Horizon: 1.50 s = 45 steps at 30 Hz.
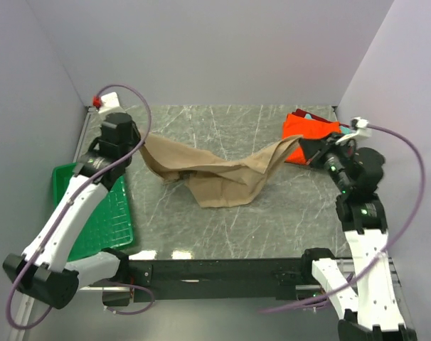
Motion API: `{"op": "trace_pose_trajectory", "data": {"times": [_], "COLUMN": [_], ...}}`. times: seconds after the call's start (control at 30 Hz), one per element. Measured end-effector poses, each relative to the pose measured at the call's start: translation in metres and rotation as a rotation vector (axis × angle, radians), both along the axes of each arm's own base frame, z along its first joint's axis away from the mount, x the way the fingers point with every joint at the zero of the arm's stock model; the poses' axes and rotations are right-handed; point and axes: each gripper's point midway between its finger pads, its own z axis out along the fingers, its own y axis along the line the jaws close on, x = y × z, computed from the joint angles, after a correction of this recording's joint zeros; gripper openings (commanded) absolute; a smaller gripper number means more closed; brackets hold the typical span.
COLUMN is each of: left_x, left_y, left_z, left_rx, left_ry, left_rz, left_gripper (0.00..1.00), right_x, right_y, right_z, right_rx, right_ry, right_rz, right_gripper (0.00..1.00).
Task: Fold and stack the t-shirts
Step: Flatten the tshirt out
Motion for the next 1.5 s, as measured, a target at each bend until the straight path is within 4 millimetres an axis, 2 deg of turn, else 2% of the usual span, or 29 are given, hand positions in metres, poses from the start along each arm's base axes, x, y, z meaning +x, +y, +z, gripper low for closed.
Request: {"op": "trace_pose_trajectory", "data": {"times": [0.1,0.23,0.43,0.57,0.67,0.77,0.83,0.9,0.97,1.03,1.07,1.1,1.17,1.23,1.3,1.4,1.5], "left_x": [-0.01,-0.043,-0.102,-0.134,-0.142,-0.131,-0.113,-0.085,-0.048,-0.018,-0.002,0.012,0.026,0.028,0.025,0.011,-0.013], "left_y": [0.004,0.016,0.036,0.046,0.044,0.034,0.027,0.017,0.004,-0.005,-0.01,-0.012,-0.014,-0.013,-0.013,-0.012,-0.007], "left_z": [0.045,0.103,0.175,0.214,0.224,0.221,0.211,0.191,0.161,0.129,0.109,0.089,0.06,0.048,0.053,0.076,0.108], "left_rx": [-0.022,-0.061,-0.126,-0.168,-0.178,-0.17,-0.152,-0.124,-0.085,-0.055,-0.041,-0.031,-0.02,-0.018,-0.025,-0.045,-0.071], "left_ry": [-0.099,-0.241,-0.436,-0.551,-0.586,-0.573,-0.537,-0.47,-0.374,-0.278,-0.222,-0.167,-0.086,-0.051,-0.063,-0.129,-0.225], "left_rz": [-0.009,-0.018,-0.027,-0.042,-0.069,-0.102,-0.111,-0.113,-0.117,-0.121,-0.127,-0.129,-0.135,-0.139,-0.145,-0.16,-0.17], "left_gripper": [0.0,0.0,0.0,0.0,0.0,0.0,0.0,0.0,0.0,0.0,0.0,0.0,0.0,0.0,0.0,0.0,0.0], "right_x": [-0.021,-0.065,-0.153,-0.199,-0.211,-0.196,-0.161,-0.112,-0.05,0.003,0.02,0.047,0.076,0.088,0.088,0.073,0.045], "right_y": [-0.002,-0.007,-0.012,-0.013,-0.012,-0.011,-0.009,-0.009,-0.01,-0.012,-0.013,-0.015,-0.016,-0.017,-0.017,-0.018,-0.018], "right_z": [0.053,0.123,0.217,0.258,0.272,0.278,0.274,0.26,0.227,0.19,0.177,0.154,0.12,0.1,0.097,0.121,0.159], "right_rx": [-0.004,-0.015,-0.027,-0.028,-0.028,-0.03,-0.033,-0.036,-0.042,-0.051,-0.056,-0.064,-0.075,-0.083,-0.084,-0.081,-0.075], "right_ry": [-0.118,-0.291,-0.576,-0.717,-0.762,-0.756,-0.707,-0.626,-0.485,-0.348,-0.304,-0.227,-0.122,-0.053,-0.04,-0.101,-0.207], "right_rz": [-0.012,-0.035,-0.059,-0.064,-0.061,-0.052,-0.044,-0.045,-0.053,-0.064,-0.068,-0.076,-0.082,-0.085,-0.086,-0.088,-0.092], "right_gripper": [0.0,0.0,0.0,0.0,0.0,0.0,0.0,0.0,0.0,0.0,0.0,0.0,0.0,0.0,0.0,0.0,0.0]}}
